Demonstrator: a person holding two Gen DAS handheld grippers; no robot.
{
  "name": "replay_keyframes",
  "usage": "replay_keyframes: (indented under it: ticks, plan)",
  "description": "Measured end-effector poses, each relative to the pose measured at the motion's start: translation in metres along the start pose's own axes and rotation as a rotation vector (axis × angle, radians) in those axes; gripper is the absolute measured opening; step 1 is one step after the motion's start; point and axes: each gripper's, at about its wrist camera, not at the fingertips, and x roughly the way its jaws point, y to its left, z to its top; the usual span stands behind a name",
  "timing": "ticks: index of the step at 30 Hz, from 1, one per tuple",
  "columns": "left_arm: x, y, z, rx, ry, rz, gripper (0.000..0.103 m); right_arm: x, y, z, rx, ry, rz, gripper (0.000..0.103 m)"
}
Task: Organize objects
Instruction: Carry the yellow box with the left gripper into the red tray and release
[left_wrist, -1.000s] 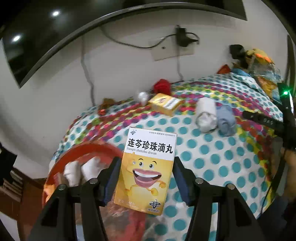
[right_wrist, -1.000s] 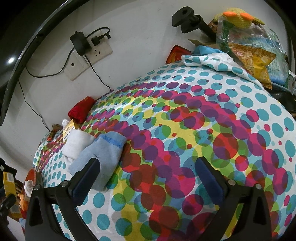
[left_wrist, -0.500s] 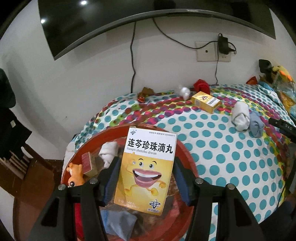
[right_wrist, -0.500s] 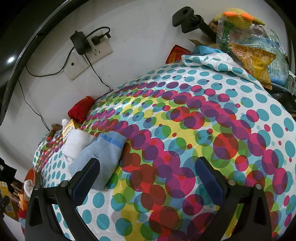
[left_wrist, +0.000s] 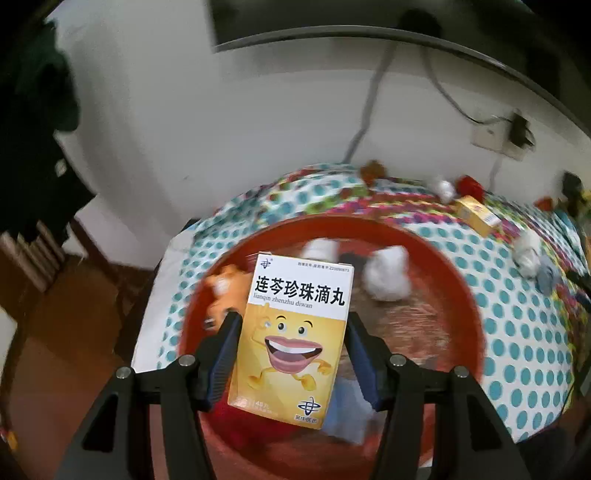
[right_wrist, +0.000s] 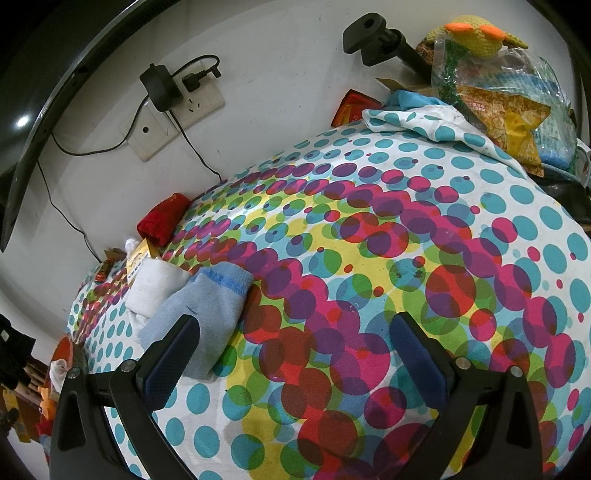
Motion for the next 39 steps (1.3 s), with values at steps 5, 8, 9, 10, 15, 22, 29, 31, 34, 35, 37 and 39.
replay_keyframes:
  ticks: [5, 8, 9, 10, 15, 22, 29, 31, 34, 35, 37, 39]
  plan:
    - [0.016, 0.032, 0.001, -0.075, 0.045, 0.025, 0.057, 0.001, 0.002, 0.0, -0.001, 0.001, -0.002, 0.103]
    - [0.026, 0.029, 0.002, -0.079, 0.054, 0.028, 0.057, 0.001, 0.001, 0.0, 0.001, 0.0, 0.003, 0.103]
    - [0.029, 0.026, 0.002, -0.08, 0.056, 0.025, 0.057, 0.001, 0.002, 0.0, 0.001, 0.0, 0.002, 0.103]
    - [0.032, 0.022, 0.003, -0.083, 0.058, 0.021, 0.057, 0.0, 0.0, 0.0, 0.0, 0.0, 0.001, 0.103]
    - [0.053, 0.0, 0.011, -0.077, 0.066, 0.003, 0.058, 0.0, 0.0, 0.0, 0.001, 0.0, 0.002, 0.103]
    - [0.09, -0.012, 0.011, -0.088, 0.123, 0.024, 0.058, 0.0, 0.0, 0.0, 0.001, 0.0, 0.002, 0.103]
    - [0.106, -0.015, 0.0, -0.091, 0.156, 0.016, 0.058, 0.001, 0.001, 0.0, -0.002, 0.002, 0.0, 0.103]
    - [0.108, -0.015, -0.003, -0.092, 0.163, 0.005, 0.059, 0.0, 0.0, 0.0, 0.001, 0.0, 0.004, 0.103]
    - [0.108, -0.013, -0.003, -0.109, 0.162, -0.022, 0.06, 0.0, -0.001, 0.001, 0.001, 0.0, 0.004, 0.103]
    - [0.106, -0.013, -0.003, -0.113, 0.16, -0.037, 0.062, 0.0, -0.001, 0.001, 0.002, 0.0, 0.005, 0.103]
    - [0.099, -0.011, -0.002, -0.12, 0.148, -0.053, 0.064, 0.0, 0.0, 0.0, 0.0, 0.001, 0.002, 0.103]
    - [0.079, -0.006, 0.0, -0.138, 0.085, -0.075, 0.064, 0.0, 0.0, 0.001, -0.007, 0.003, -0.007, 0.103]
